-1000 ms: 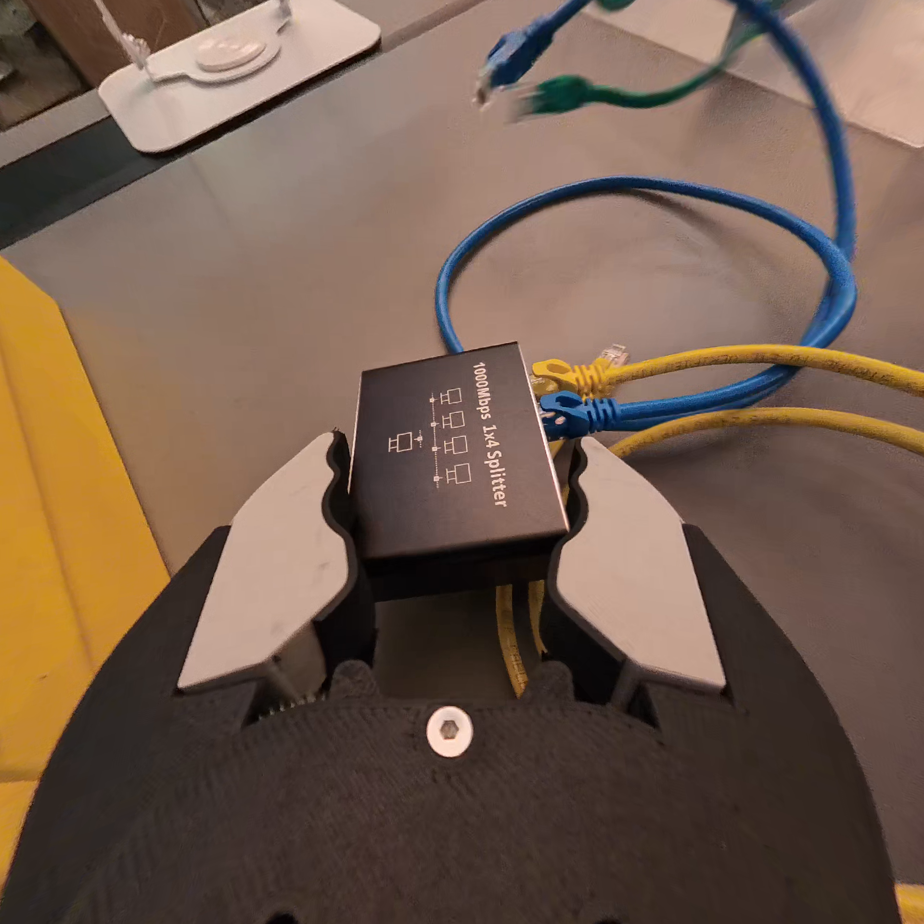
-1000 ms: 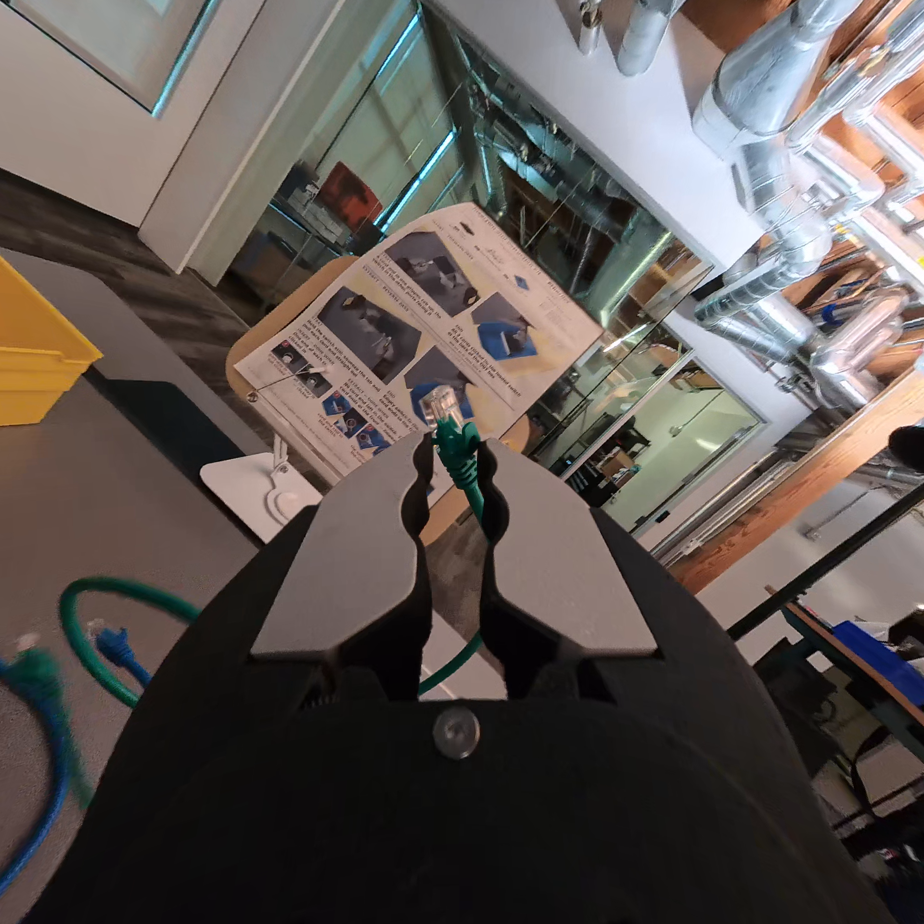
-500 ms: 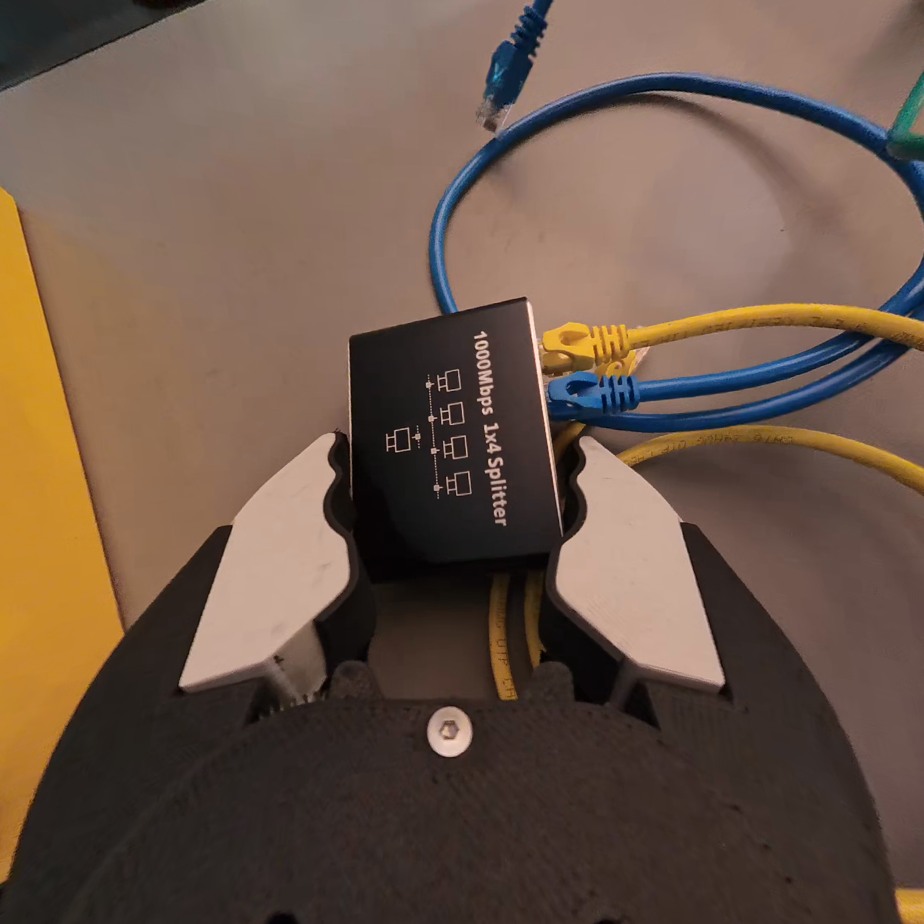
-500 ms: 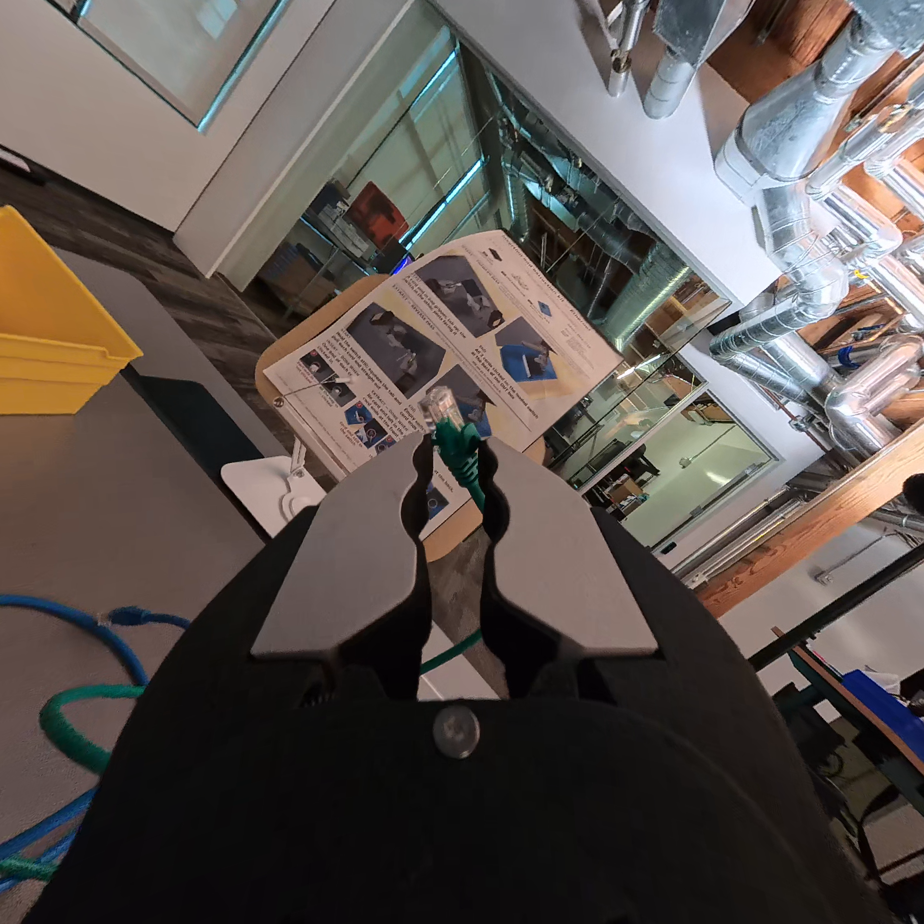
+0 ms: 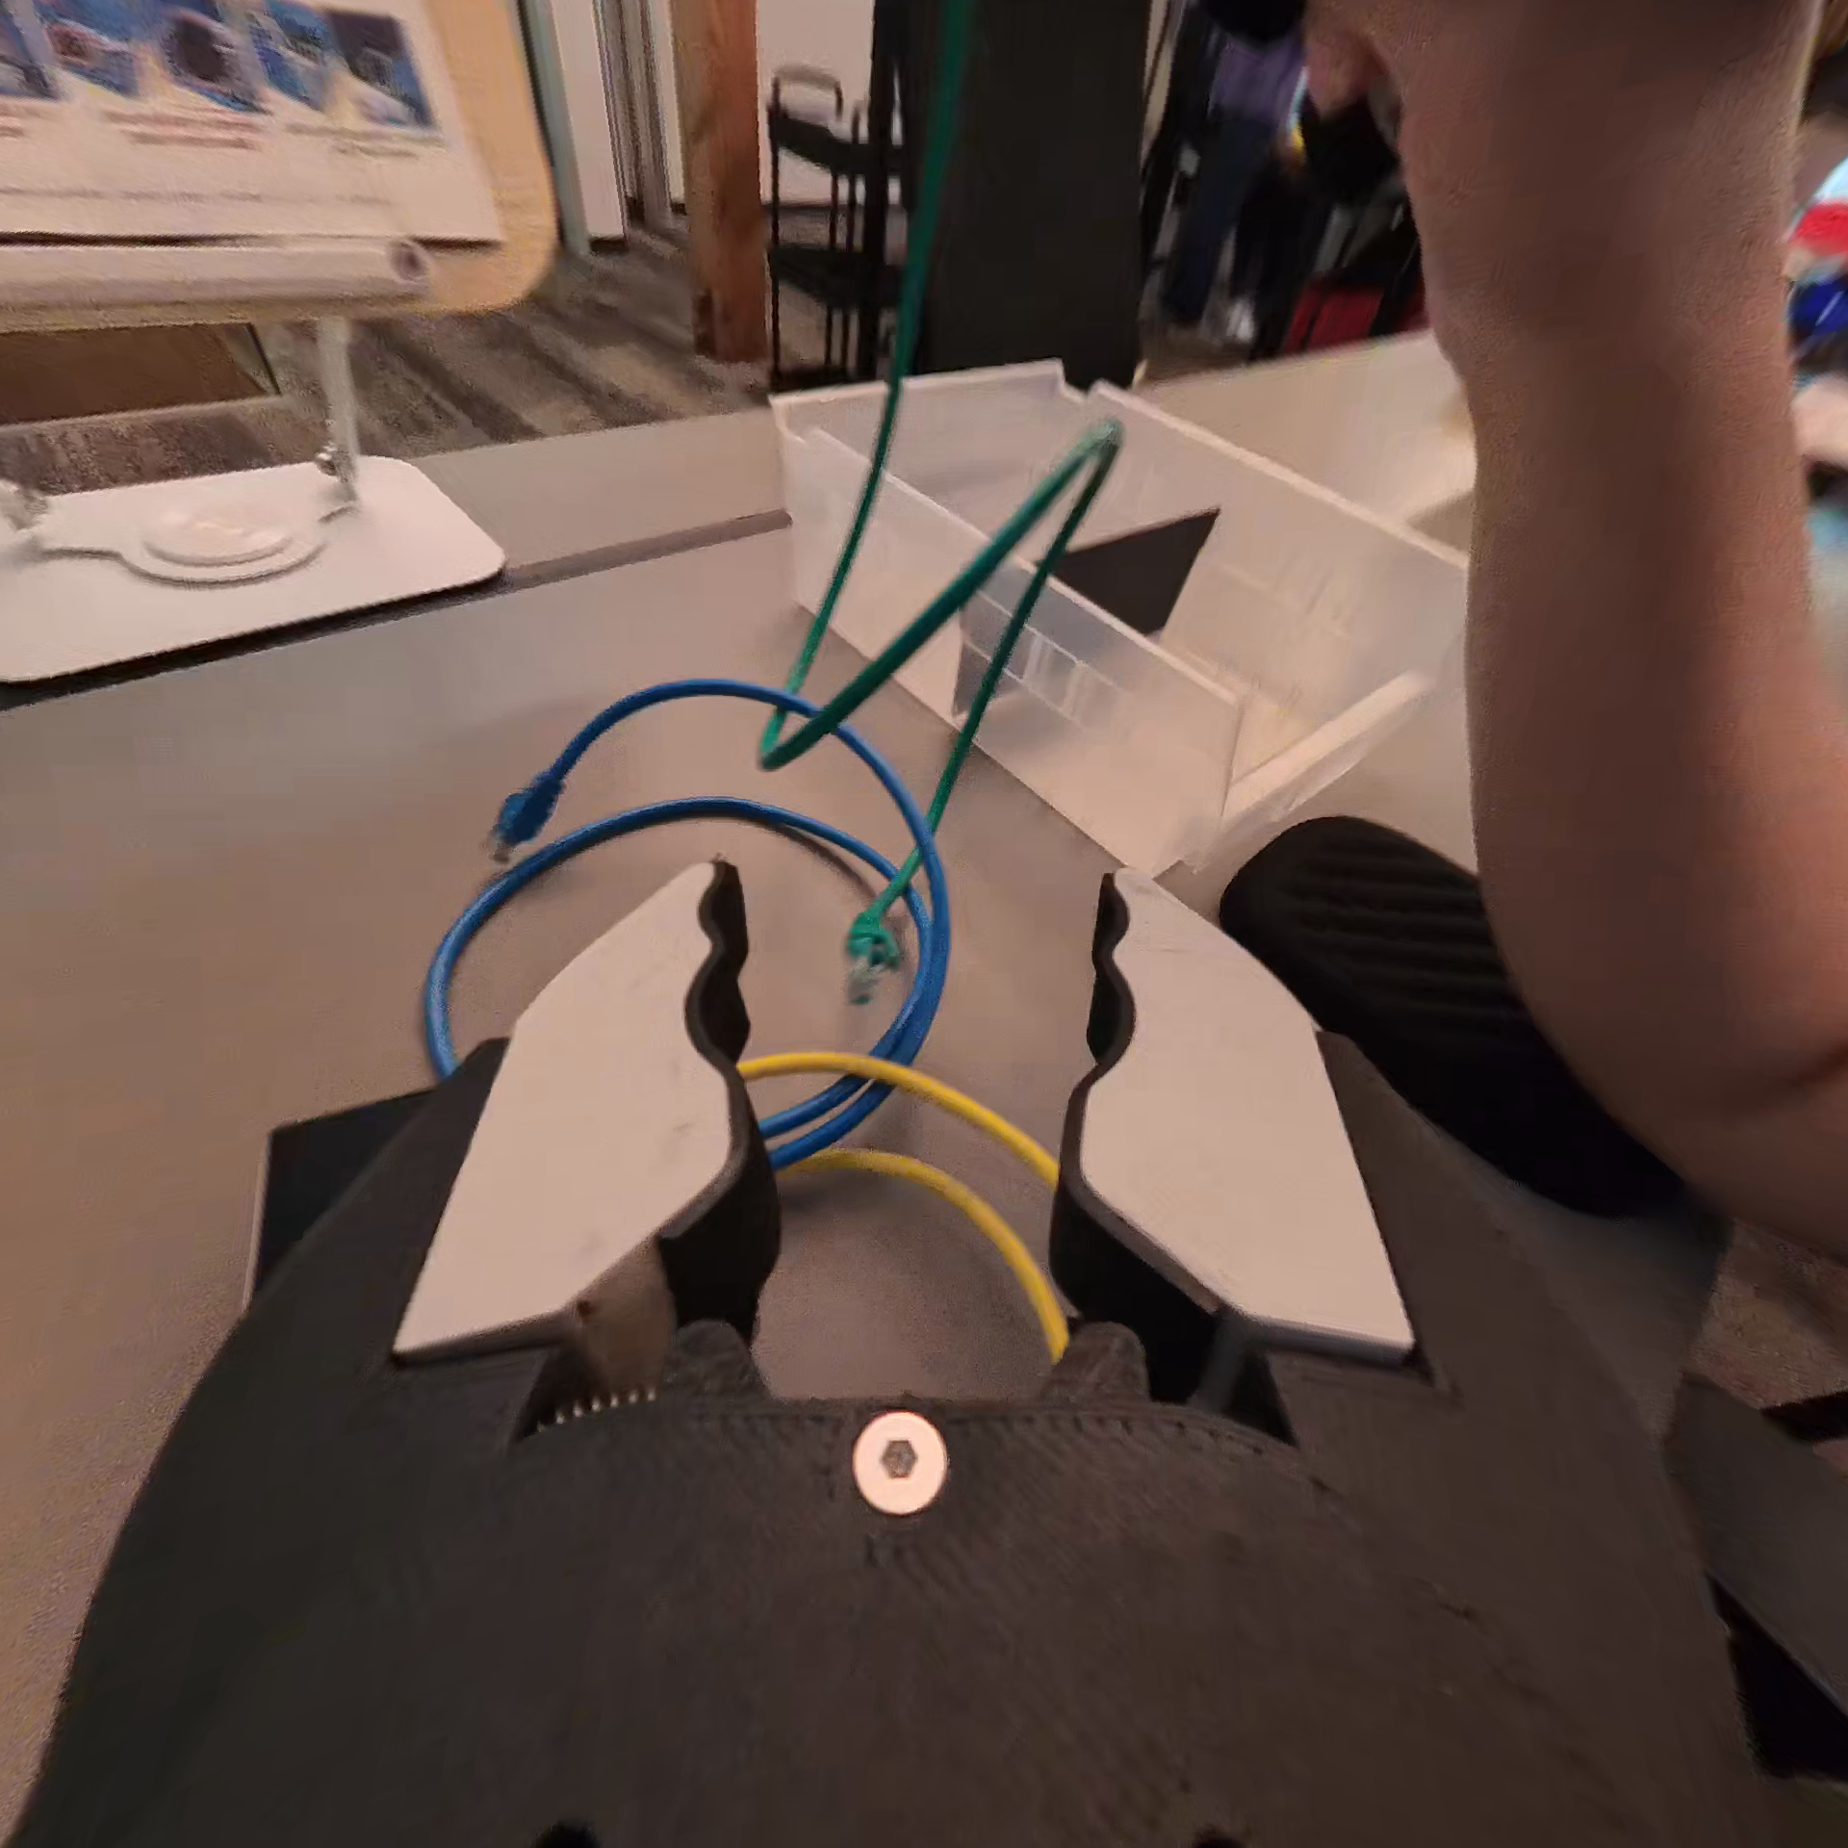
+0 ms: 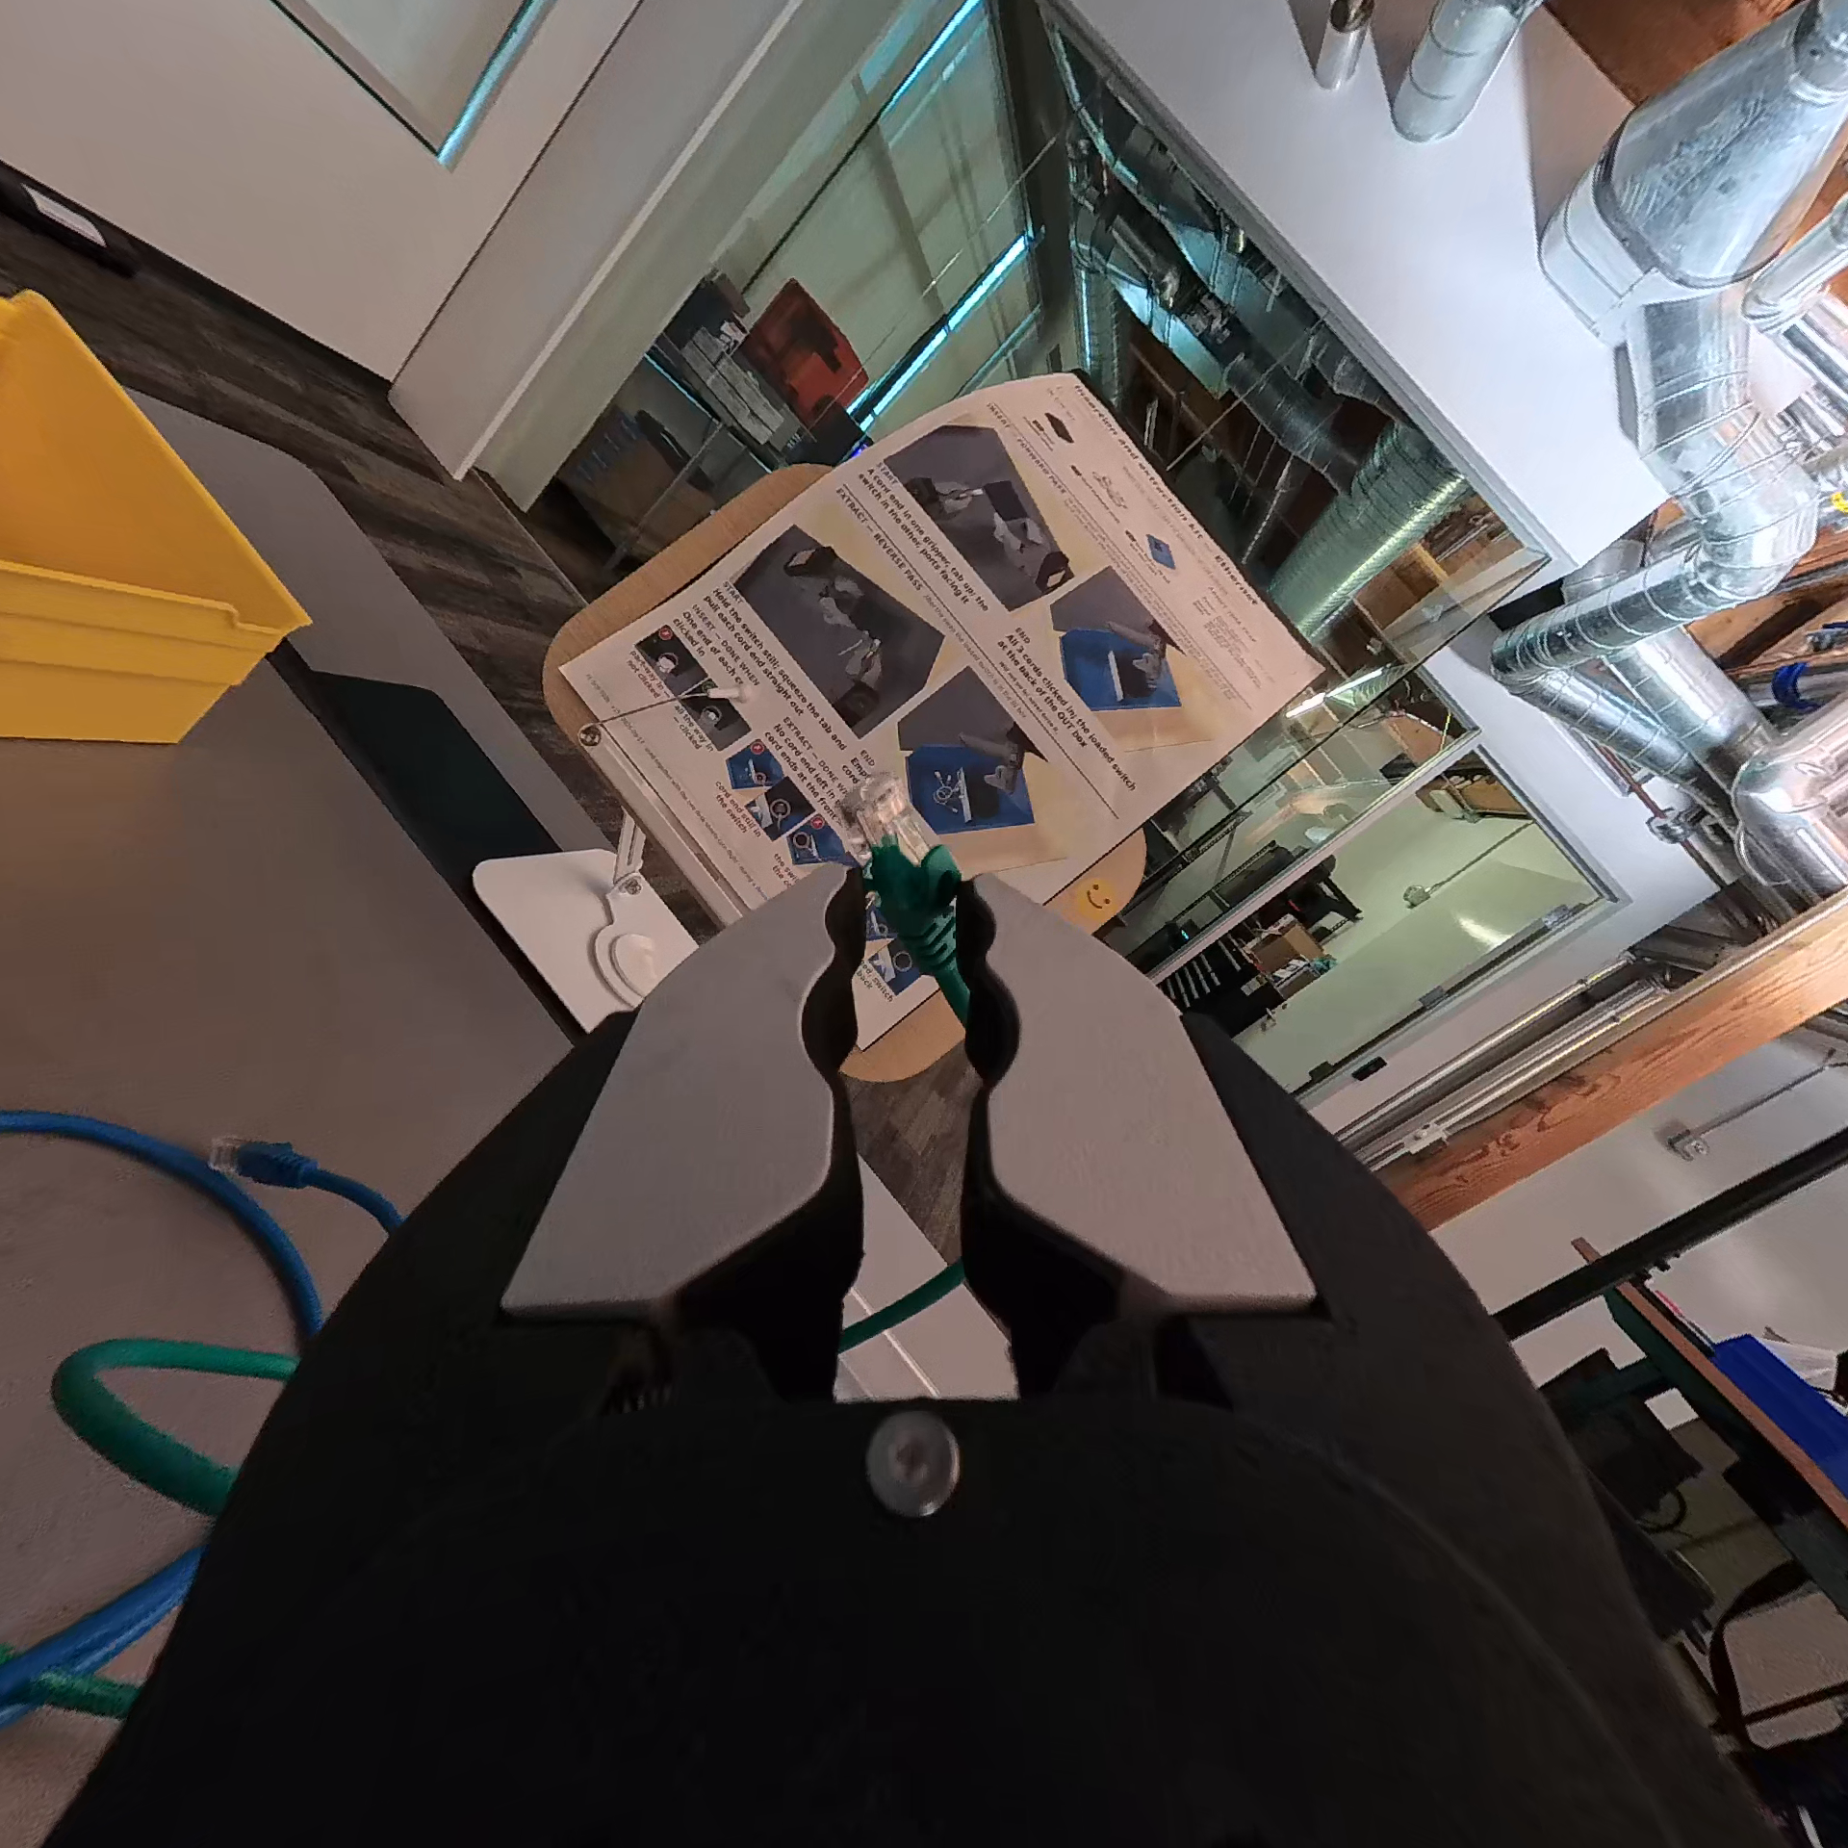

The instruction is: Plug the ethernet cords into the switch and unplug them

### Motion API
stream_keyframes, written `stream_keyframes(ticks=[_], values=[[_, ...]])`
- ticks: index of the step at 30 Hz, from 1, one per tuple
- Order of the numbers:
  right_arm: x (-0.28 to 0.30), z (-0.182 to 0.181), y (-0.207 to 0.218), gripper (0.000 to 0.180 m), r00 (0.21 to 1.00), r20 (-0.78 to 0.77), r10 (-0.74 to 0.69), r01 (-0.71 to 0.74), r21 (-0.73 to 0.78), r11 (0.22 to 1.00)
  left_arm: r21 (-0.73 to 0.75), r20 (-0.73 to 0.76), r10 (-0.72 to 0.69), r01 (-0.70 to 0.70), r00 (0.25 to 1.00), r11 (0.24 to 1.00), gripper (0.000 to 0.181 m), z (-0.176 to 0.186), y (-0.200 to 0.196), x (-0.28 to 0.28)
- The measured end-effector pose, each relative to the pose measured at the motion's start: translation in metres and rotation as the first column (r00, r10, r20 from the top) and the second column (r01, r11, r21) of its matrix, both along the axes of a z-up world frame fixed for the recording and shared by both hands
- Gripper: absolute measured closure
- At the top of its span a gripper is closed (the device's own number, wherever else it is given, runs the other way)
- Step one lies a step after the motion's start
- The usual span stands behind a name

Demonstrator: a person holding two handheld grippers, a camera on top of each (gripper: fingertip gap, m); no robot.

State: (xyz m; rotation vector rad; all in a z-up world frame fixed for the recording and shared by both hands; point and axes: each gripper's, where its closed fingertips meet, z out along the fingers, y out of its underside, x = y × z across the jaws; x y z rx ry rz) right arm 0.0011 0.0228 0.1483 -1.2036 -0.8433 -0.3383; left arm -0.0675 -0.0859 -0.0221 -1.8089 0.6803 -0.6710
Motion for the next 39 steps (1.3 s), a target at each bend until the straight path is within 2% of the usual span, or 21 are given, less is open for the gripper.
stream_keyframes(ticks=[3, 6, 11, 13, 15, 19, 23, 26, 28, 31, 34, 36, 38, 39], values=[[-0.001, -0.002, 0.000, 0.162, 1.000, 0.004, 0.002, -0.002, -0.008, 1.000, -0.039, -0.193, 0.013, -0.021, 0.981, 0.999, 0.119, -0.021, 0.012, 0.041], [-0.002, -0.004, 0.000, 0.162, 1.000, 0.006, 0.007, -0.007, -0.019, 1.000, -0.128, -0.270, -0.006, -0.029, 0.963, 0.991, 0.118, -0.040, 0.029, 0.073], [-0.006, -0.009, 0.001, 0.162, 1.000, 0.015, 0.019, -0.018, -0.043, 0.999, -0.131, -0.508, 0.074, -0.162, 0.858, 0.978, 0.119, -0.085, 0.063, 0.074], [-0.007, -0.009, 0.001, 0.162, 1.000, 0.013, 0.025, -0.024, -0.045, 0.999, -0.131, -0.543, 0.072, -0.168, 0.837, 0.977, 0.135, -0.095, 0.069, 0.072], [-0.006, -0.009, 0.001, 0.162, 1.000, 0.009, 0.028, -0.027, -0.047, 0.999, -0.166, -0.537, -0.001, -0.104, 0.844, 0.981, 0.169, -0.102, 0.065, 0.079], [0.000, -0.010, 0.006, 0.162, 0.999, -0.015, 0.030, -0.031, -0.070, 0.997, -0.164, -0.541, -0.076, -0.016, 0.838, 0.986, 0.170, -0.105, 0.059, 0.083], [0.008, -0.020, 0.019, 0.162, 0.999, -0.033, 0.015, -0.018, -0.111, 0.994, -0.043, -0.502, -0.198, 0.204, 0.842, 0.978, 0.172, -0.080, 0.035, 0.090], [0.013, -0.032, 0.031, 0.162, 0.999, -0.040, -0.003, -0.003, -0.153, 0.988, 0.077, -0.505, -0.286, 0.372, 0.814, 0.925, 0.172, -0.066, 0.009, 0.083], [0.014, -0.043, 0.039, 0.162, 0.999, -0.034, -0.011, 0.005, -0.192, 0.981, 0.083, -0.480, -0.433, 0.531, 0.763, 0.844, 0.172, -0.065, -0.023, 0.079], [0.012, -0.063, 0.052, 0.162, 1.000, -0.015, -0.018, 0.014, -0.256, 0.966, 0.131, -0.384, -0.536, 0.619, 0.752, 0.775, 0.172, -0.055, -0.051, 0.068], [0.011, -0.080, 0.061, 0.162, 0.999, 0.024, -0.035, 0.040, -0.289, 0.957, 0.162, -0.282, -0.530, 0.584, 0.800, 0.796, 0.171, -0.046, -0.052, 0.058], [0.009, -0.080, 0.061, 0.162, 0.999, 0.035, -0.038, 0.047, -0.273, 0.961, 0.051, -0.241, -0.582, 0.609, 0.777, 0.792, 0.169, -0.056, -0.058, 0.057], [0.009, -0.071, 0.057, 0.162, 0.999, 0.011, -0.033, 0.035, -0.244, 0.969, -0.048, -0.217, -0.651, 0.658, 0.728, 0.752, 0.136, -0.067, -0.068, 0.061], [0.009, -0.066, 0.054, 0.162, 1.000, -0.007, -0.026, 0.024, -0.232, 0.972, -0.059, -0.209, -0.663, 0.667, 0.719, 0.742, 0.125, -0.068, -0.070, 0.063]])
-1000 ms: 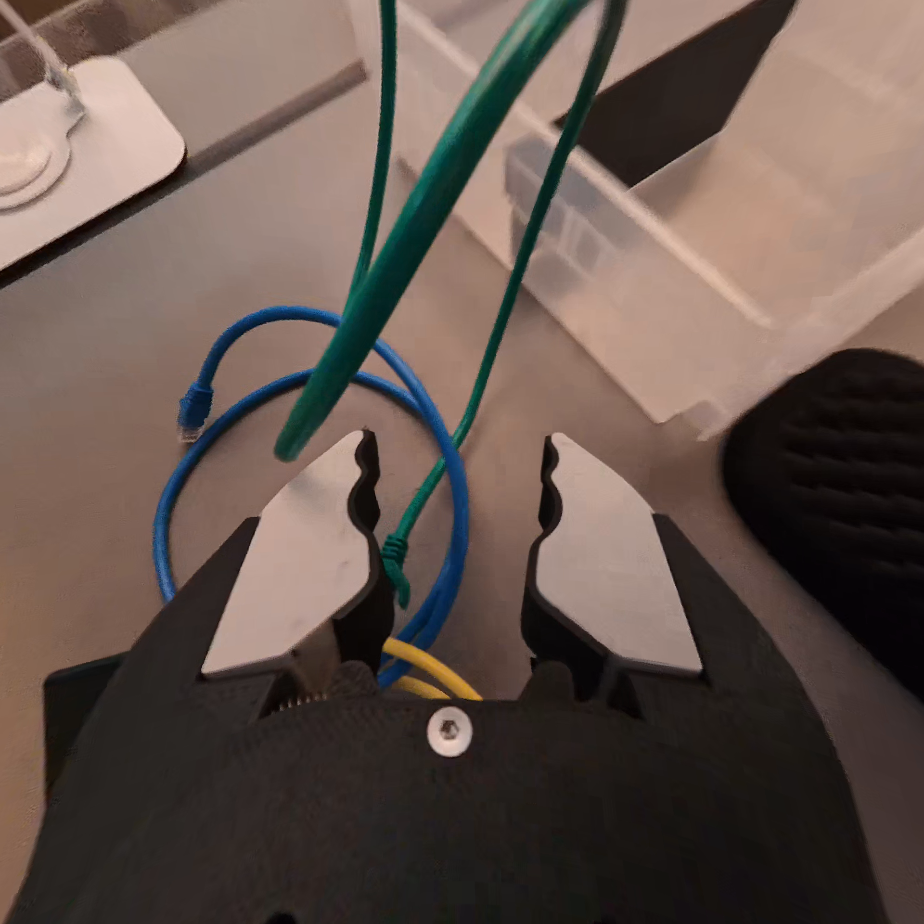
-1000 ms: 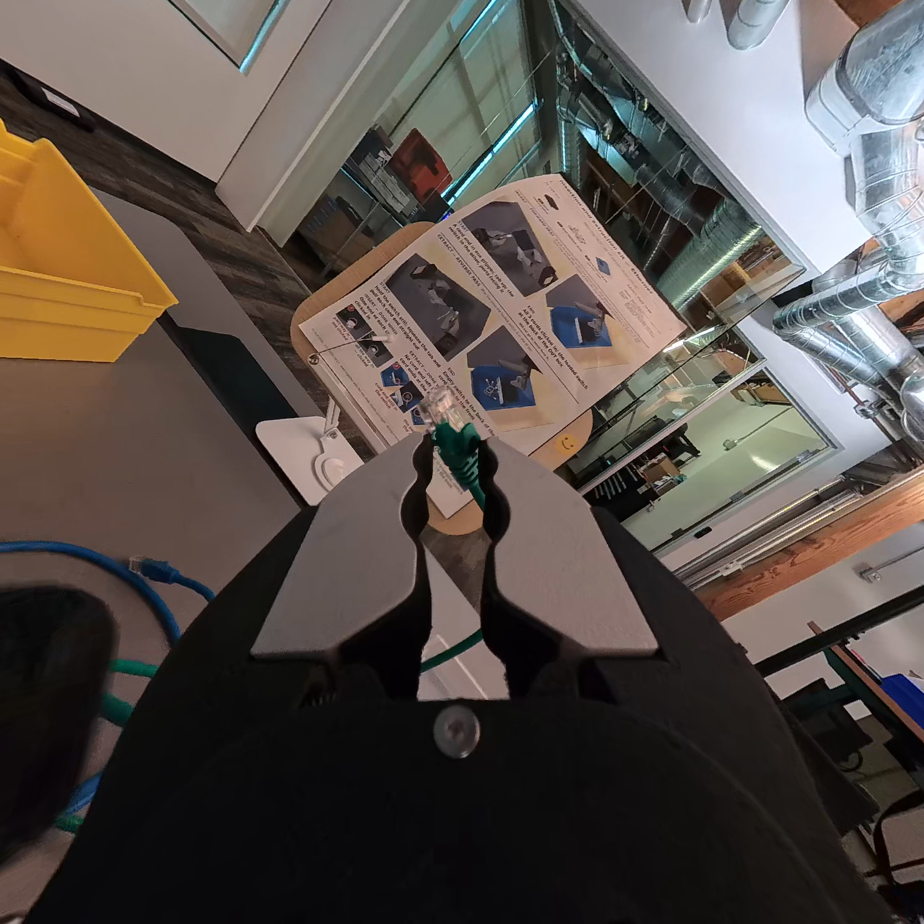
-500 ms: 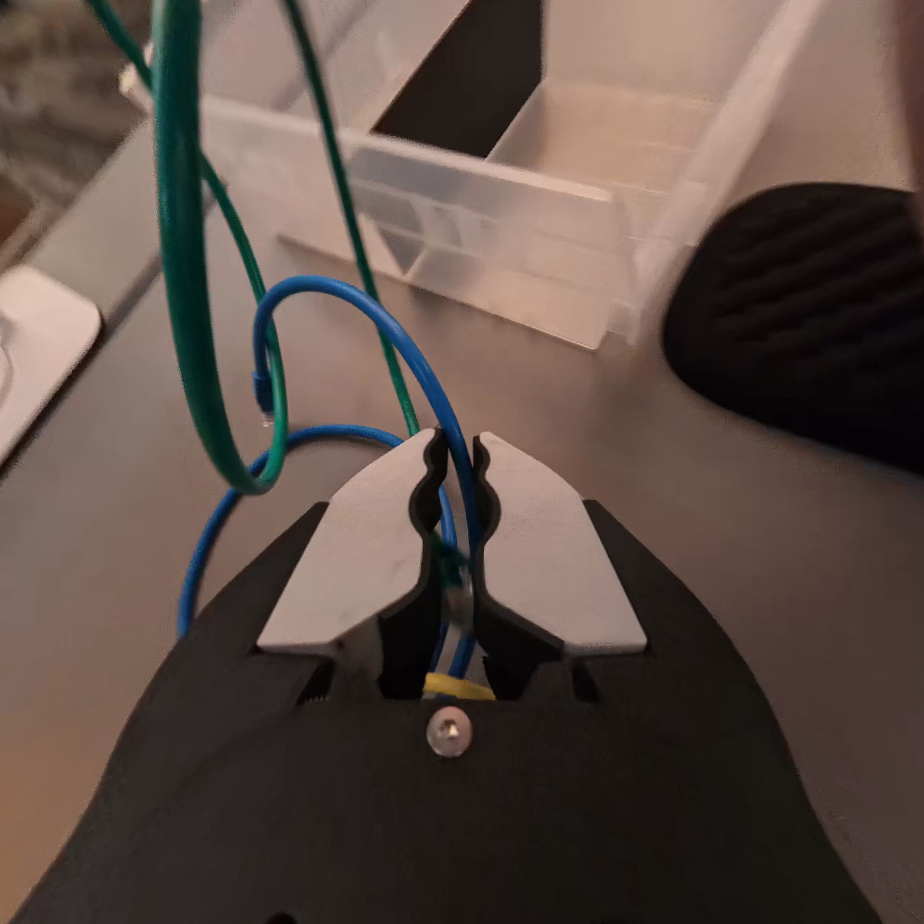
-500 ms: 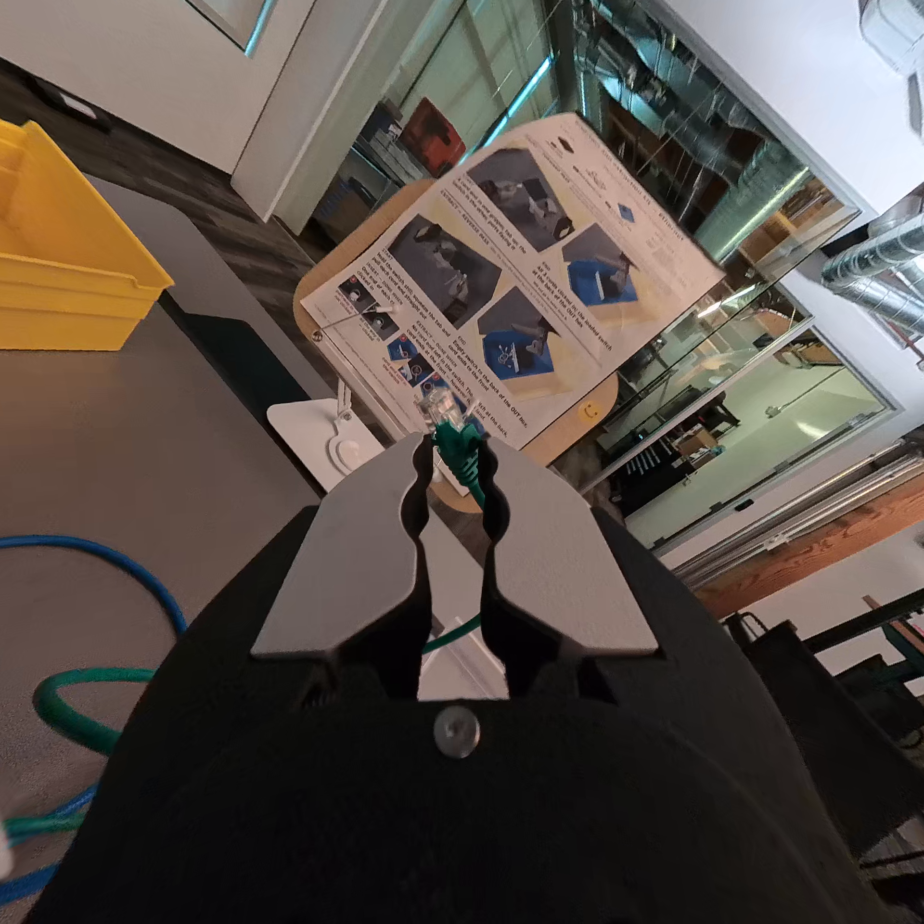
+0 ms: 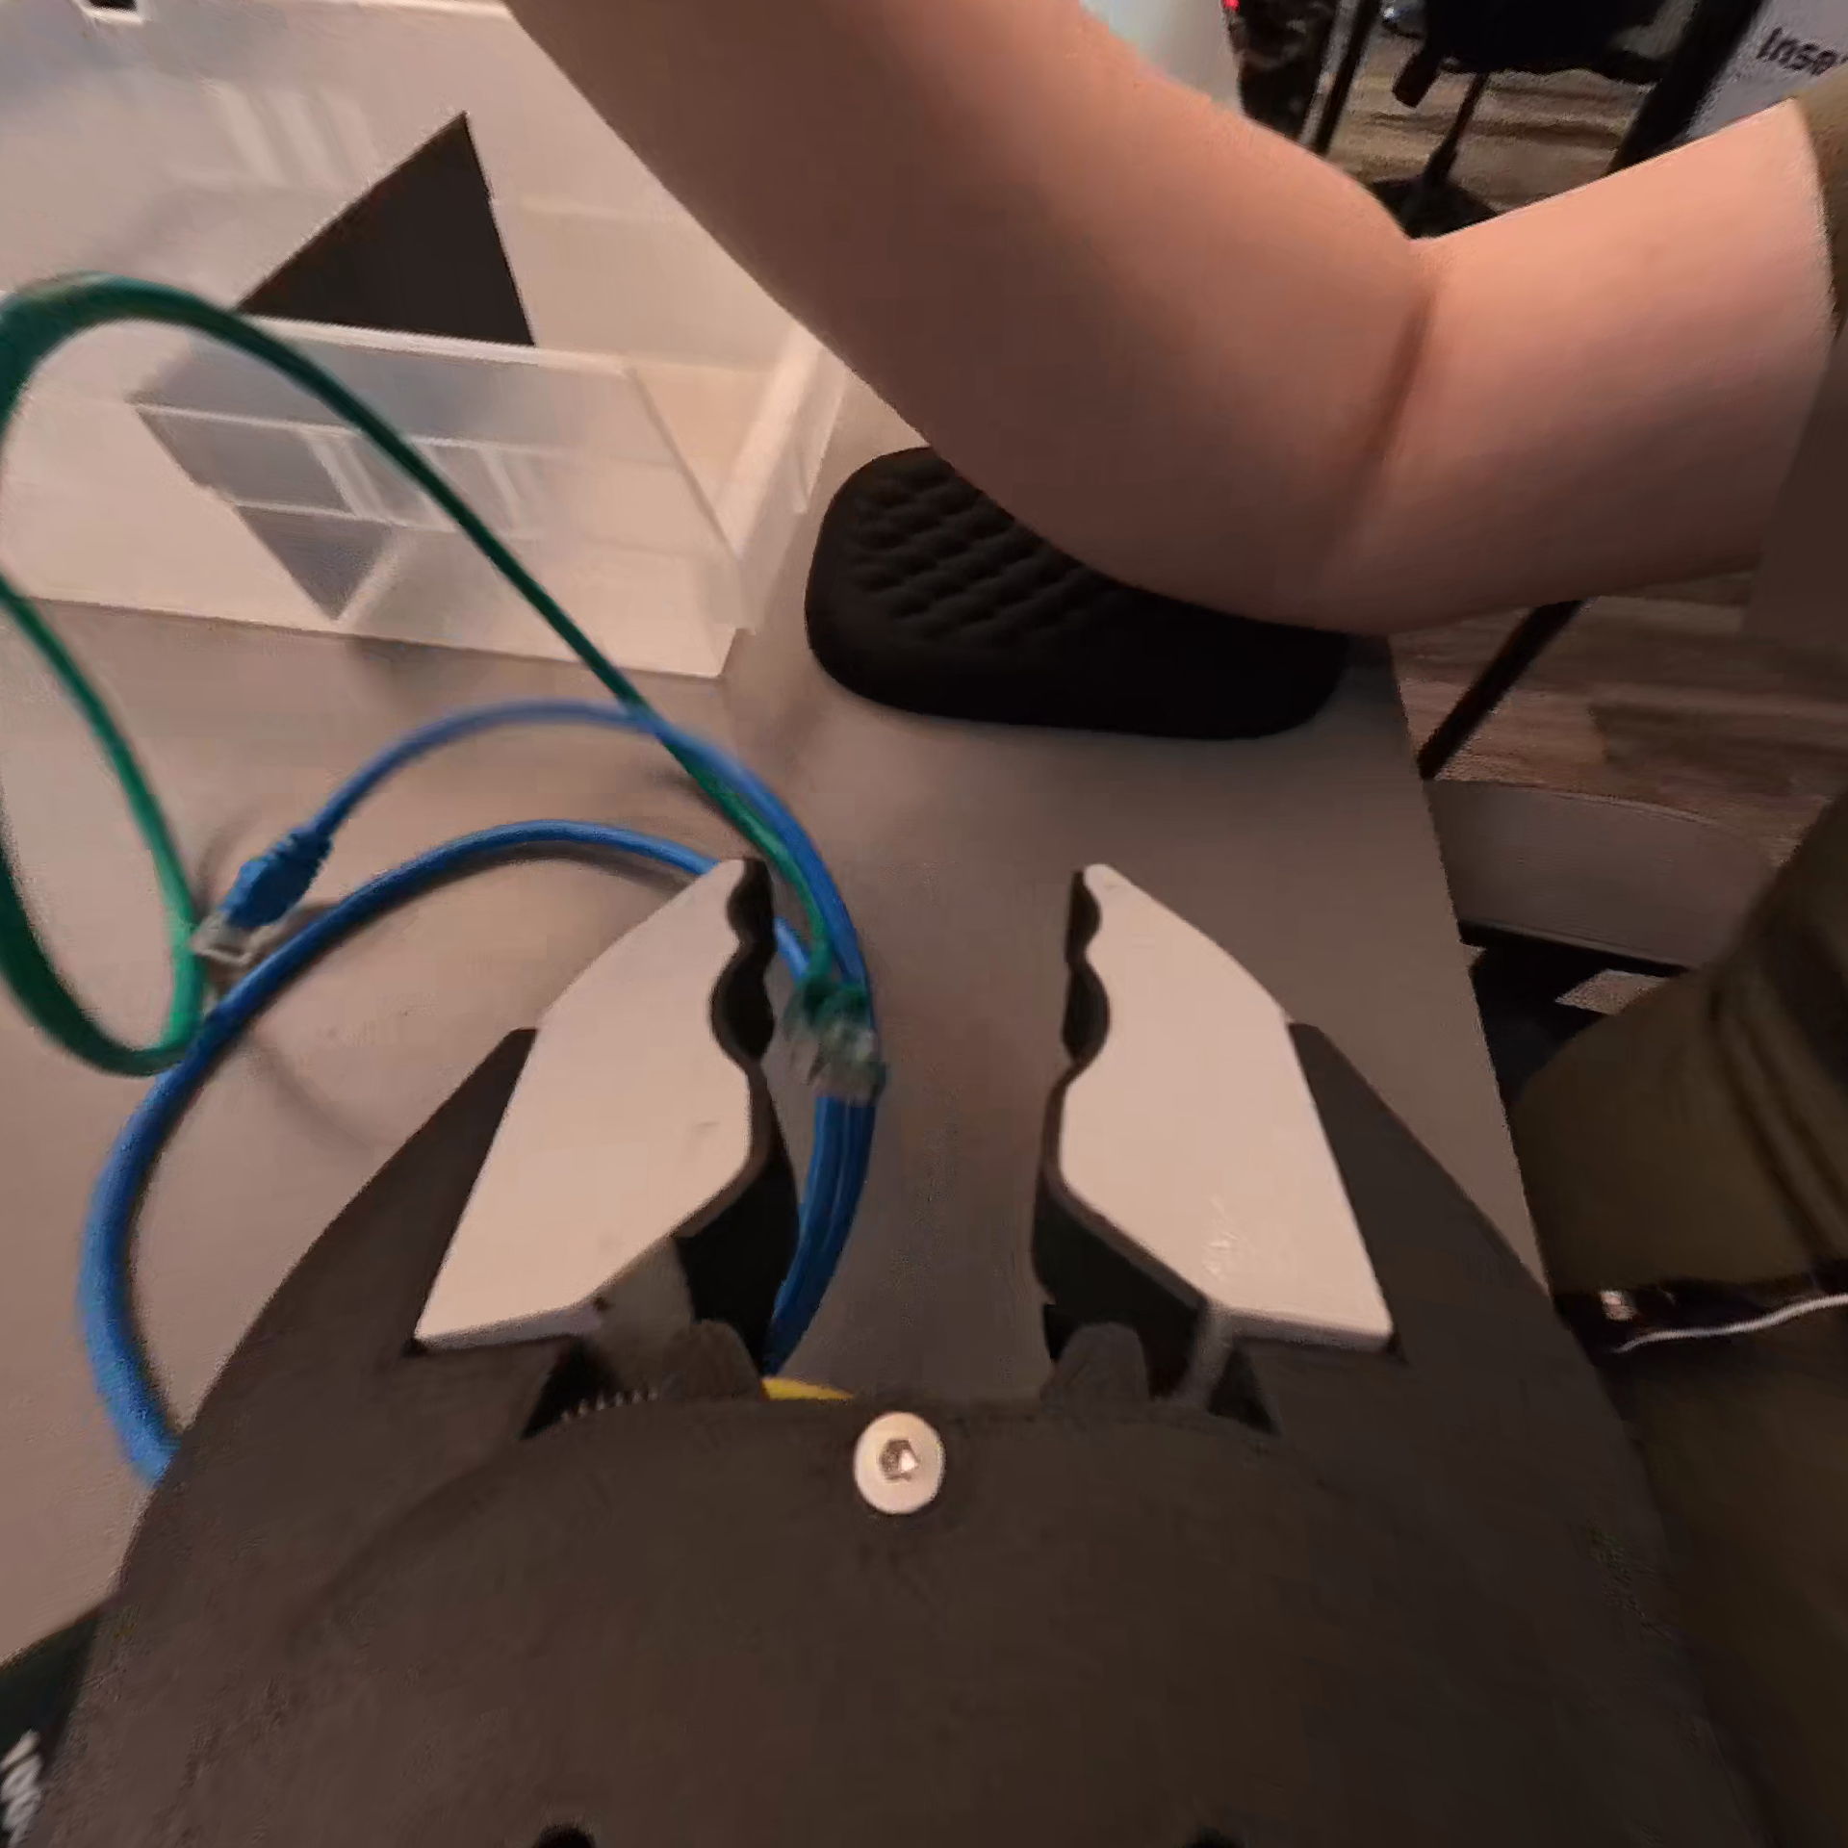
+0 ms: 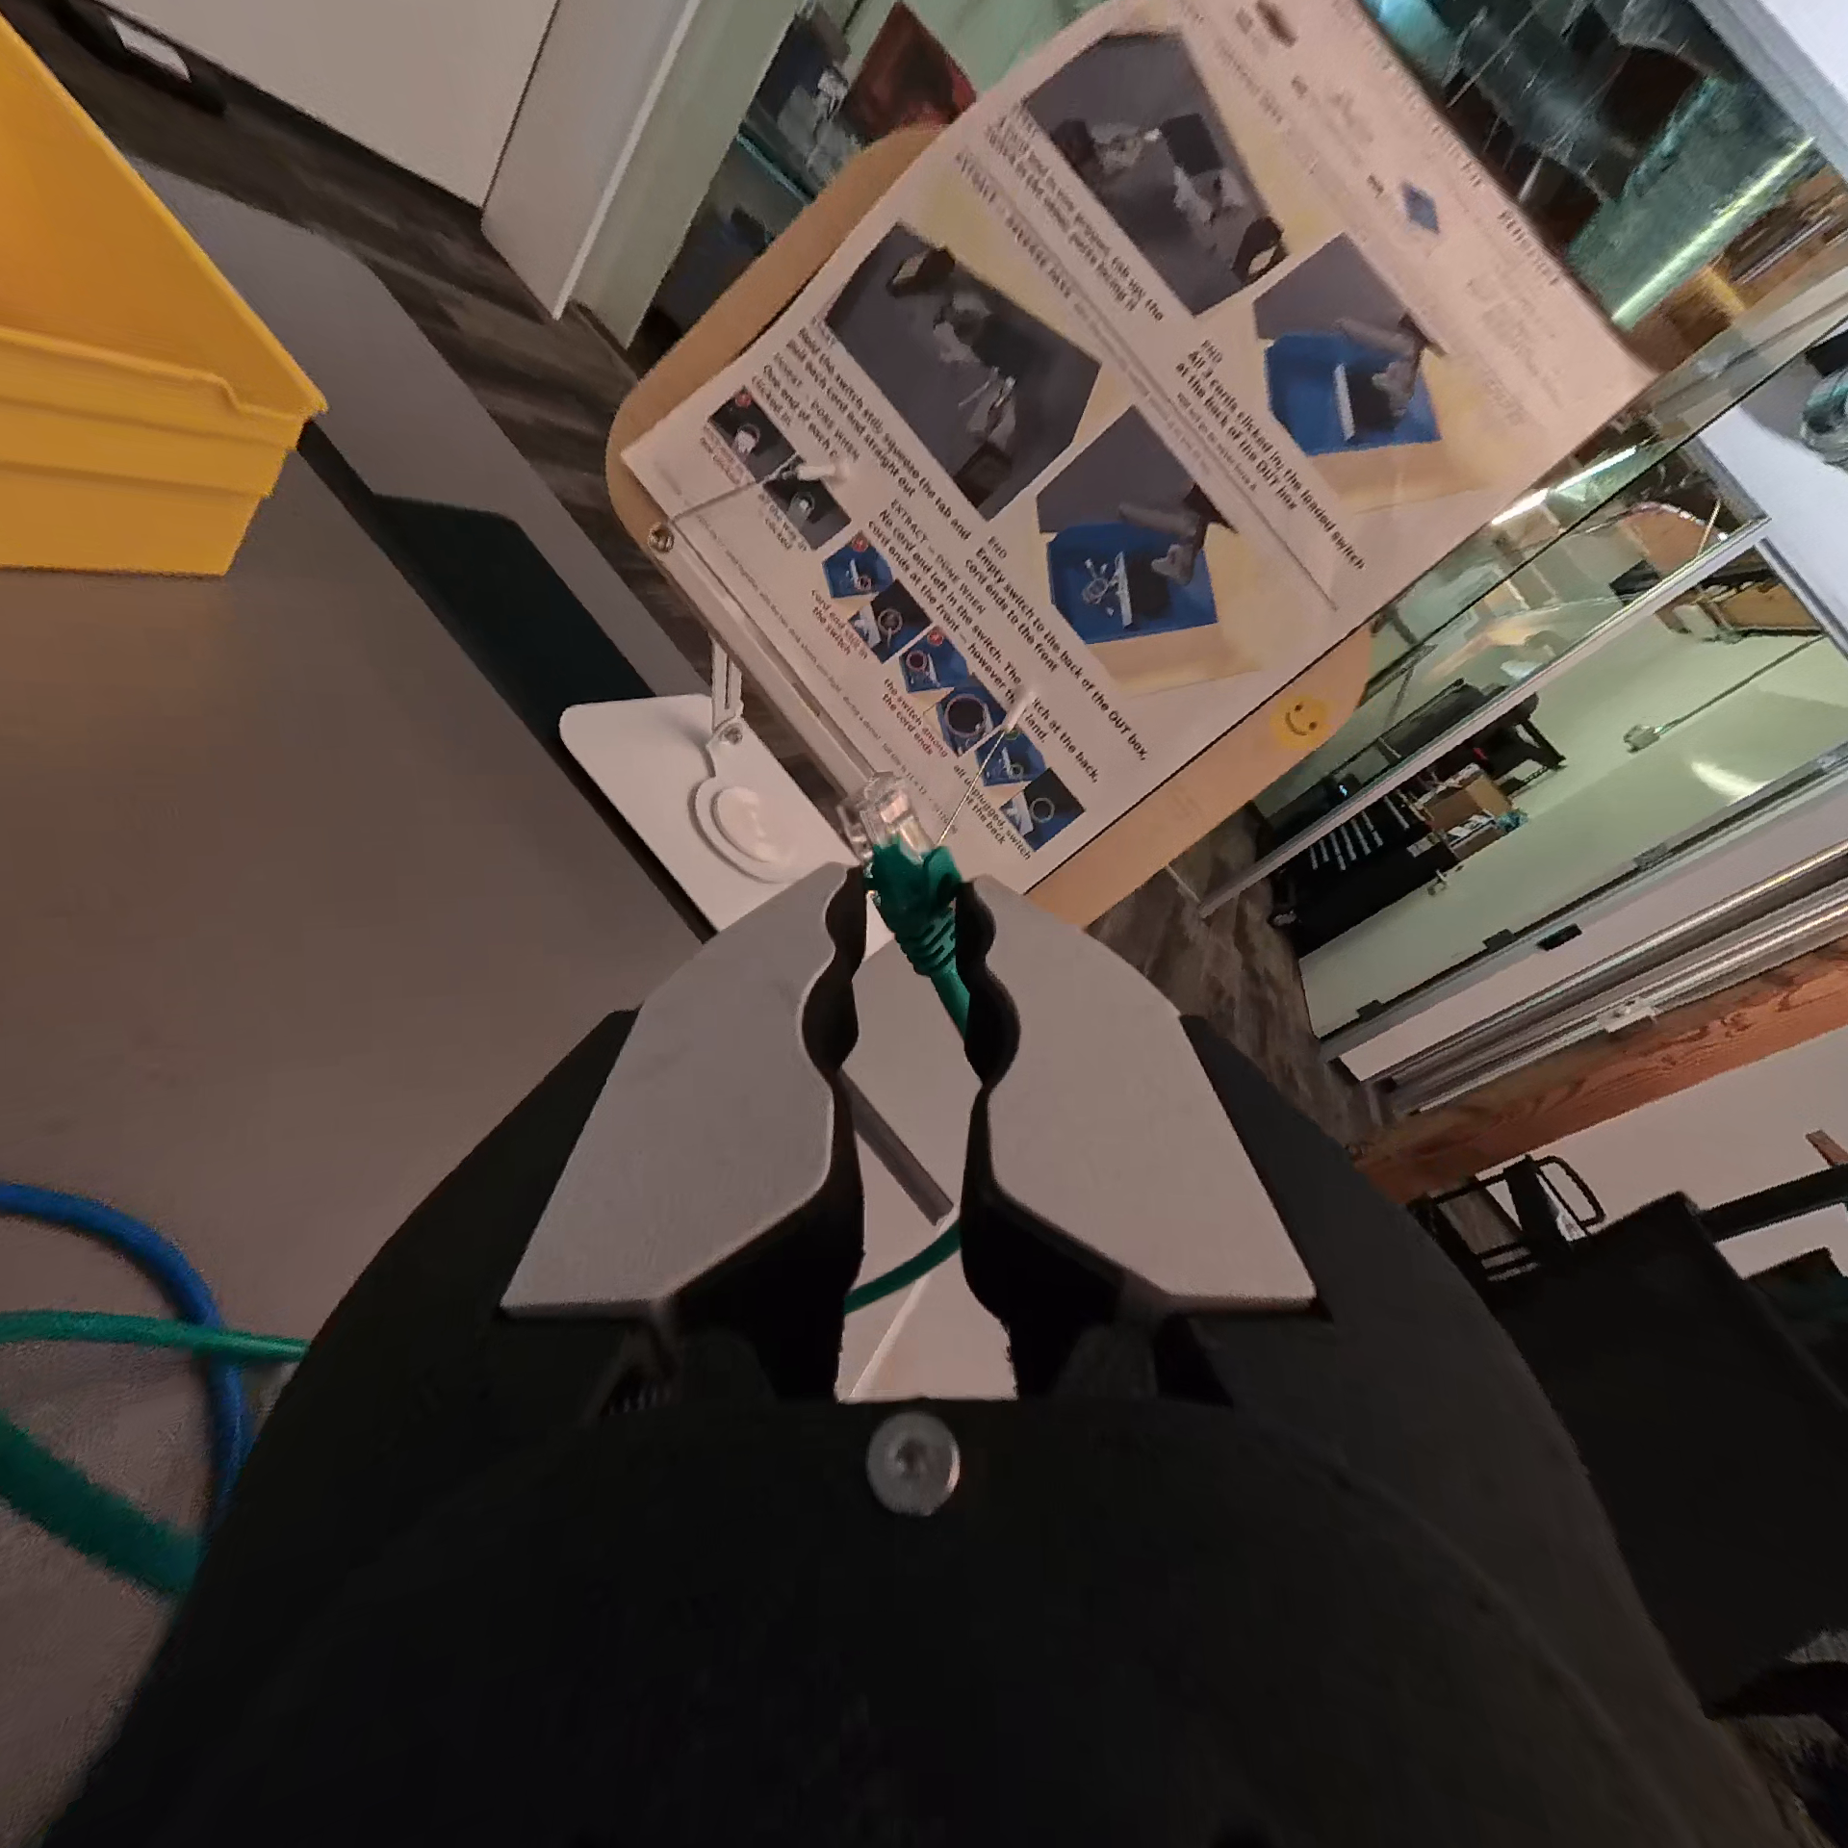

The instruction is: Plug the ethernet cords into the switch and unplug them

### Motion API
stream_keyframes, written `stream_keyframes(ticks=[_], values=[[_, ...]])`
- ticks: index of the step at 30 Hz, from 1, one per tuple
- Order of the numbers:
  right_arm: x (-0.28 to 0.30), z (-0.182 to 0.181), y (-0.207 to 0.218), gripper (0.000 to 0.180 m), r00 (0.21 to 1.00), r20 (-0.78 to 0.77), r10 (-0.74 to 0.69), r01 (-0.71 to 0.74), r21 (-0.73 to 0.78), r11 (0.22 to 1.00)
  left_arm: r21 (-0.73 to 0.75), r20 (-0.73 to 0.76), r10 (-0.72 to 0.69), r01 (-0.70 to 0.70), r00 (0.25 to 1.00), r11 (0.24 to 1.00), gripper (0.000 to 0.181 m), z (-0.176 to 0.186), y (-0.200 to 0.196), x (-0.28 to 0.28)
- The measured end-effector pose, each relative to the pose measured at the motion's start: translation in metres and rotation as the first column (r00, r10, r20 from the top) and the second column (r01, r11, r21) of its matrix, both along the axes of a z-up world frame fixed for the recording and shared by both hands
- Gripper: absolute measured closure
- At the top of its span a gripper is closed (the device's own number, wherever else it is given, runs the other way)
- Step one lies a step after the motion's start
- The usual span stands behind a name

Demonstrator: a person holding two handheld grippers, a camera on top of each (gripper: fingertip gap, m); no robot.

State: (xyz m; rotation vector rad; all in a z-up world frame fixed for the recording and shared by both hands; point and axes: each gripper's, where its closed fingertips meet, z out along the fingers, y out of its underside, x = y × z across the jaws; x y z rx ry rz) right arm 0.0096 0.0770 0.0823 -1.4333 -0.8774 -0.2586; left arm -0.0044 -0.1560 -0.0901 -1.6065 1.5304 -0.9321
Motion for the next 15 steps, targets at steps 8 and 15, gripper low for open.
stream_keyframes(ticks=[8, 15], values=[[0.023, 0.073, -0.036, 0.163, 0.966, -0.243, 0.086, -0.017, 0.273, 0.962, -0.019, 0.187, 0.001, 0.003, 0.982, 1.000, 0.120, 0.045, -0.002, -0.011], [0.034, 0.119, -0.081, 0.163, 0.928, -0.330, 0.170, -0.015, 0.426, 0.905, 0.034, 0.092, 0.271, -0.275, 0.958, 0.961, 0.123, 0.023, 0.039, -0.044]])
